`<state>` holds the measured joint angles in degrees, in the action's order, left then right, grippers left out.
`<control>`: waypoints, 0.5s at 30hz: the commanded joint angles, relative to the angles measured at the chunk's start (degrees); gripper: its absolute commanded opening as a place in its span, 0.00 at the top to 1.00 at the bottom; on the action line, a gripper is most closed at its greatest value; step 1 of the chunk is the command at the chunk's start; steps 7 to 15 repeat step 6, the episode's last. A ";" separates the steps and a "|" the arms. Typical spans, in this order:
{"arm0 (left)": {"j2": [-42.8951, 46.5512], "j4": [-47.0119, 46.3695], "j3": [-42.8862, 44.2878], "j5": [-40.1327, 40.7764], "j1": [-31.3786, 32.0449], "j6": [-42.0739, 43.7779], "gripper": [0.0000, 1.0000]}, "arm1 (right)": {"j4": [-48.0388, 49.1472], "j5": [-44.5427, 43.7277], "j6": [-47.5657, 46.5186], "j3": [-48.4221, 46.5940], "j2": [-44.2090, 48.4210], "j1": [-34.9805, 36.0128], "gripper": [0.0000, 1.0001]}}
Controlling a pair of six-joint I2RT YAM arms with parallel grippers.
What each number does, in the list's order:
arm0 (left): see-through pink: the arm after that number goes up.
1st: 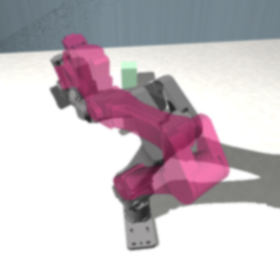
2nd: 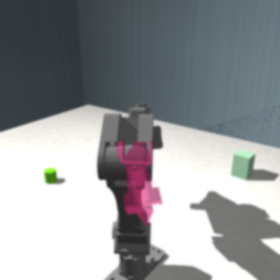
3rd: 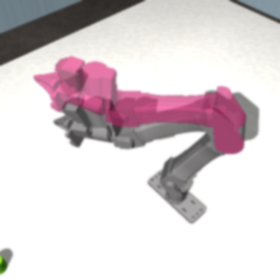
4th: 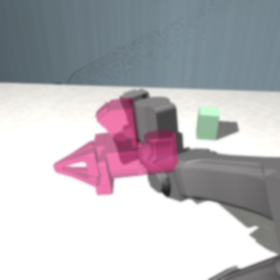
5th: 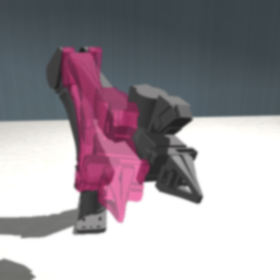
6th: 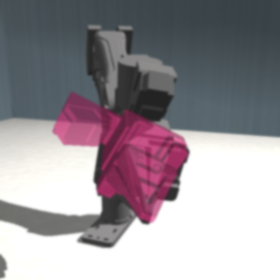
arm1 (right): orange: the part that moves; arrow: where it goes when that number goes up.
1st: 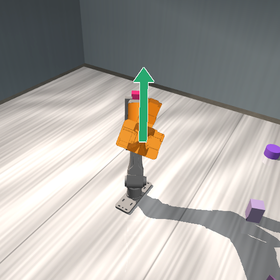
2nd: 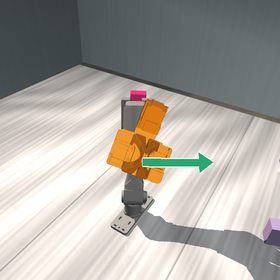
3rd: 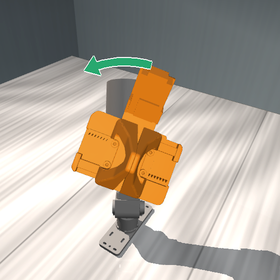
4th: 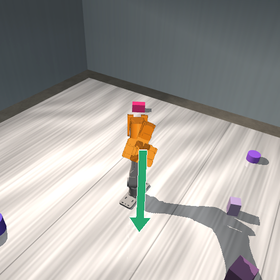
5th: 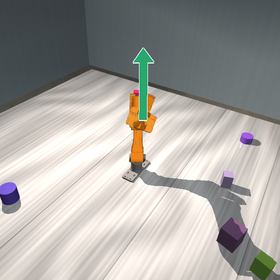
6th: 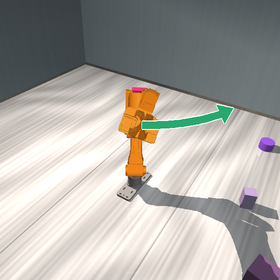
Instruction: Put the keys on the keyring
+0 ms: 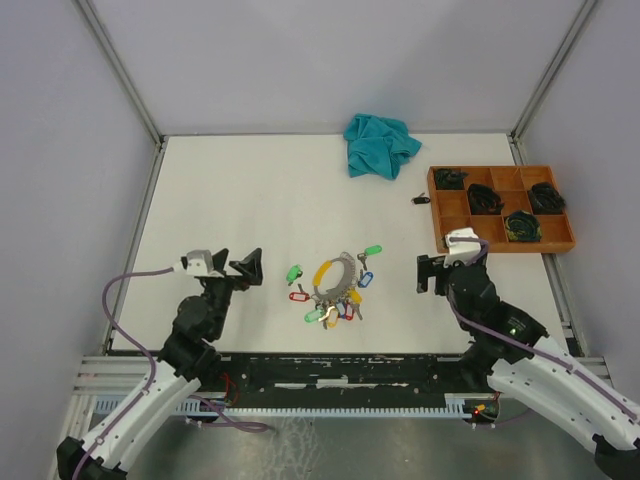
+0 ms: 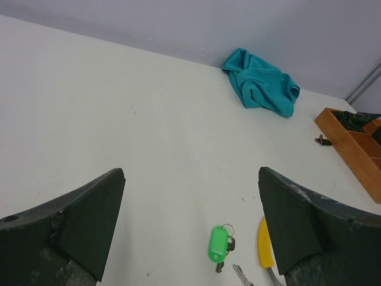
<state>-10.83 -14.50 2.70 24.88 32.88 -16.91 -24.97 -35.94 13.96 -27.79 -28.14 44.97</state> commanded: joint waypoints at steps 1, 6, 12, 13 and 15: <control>-1.19 -0.97 0.69 -1.59 0.13 0.60 0.01 | 1.02 -1.49 0.46 0.05 1.64 -0.04 0.00; -2.81 -0.96 1.41 -4.47 0.16 1.06 0.01 | 1.34 -0.76 -0.01 0.24 1.82 -0.04 0.00; -2.81 -0.96 1.41 -4.47 0.16 1.06 0.01 | 1.34 -0.76 -0.01 0.24 1.82 -0.04 0.00; -2.81 -0.96 1.41 -4.47 0.16 1.06 0.01 | 1.34 -0.76 -0.01 0.24 1.82 -0.04 0.00; -2.81 -0.96 1.41 -4.47 0.16 1.06 0.01 | 1.34 -0.76 -0.01 0.24 1.82 -0.04 0.00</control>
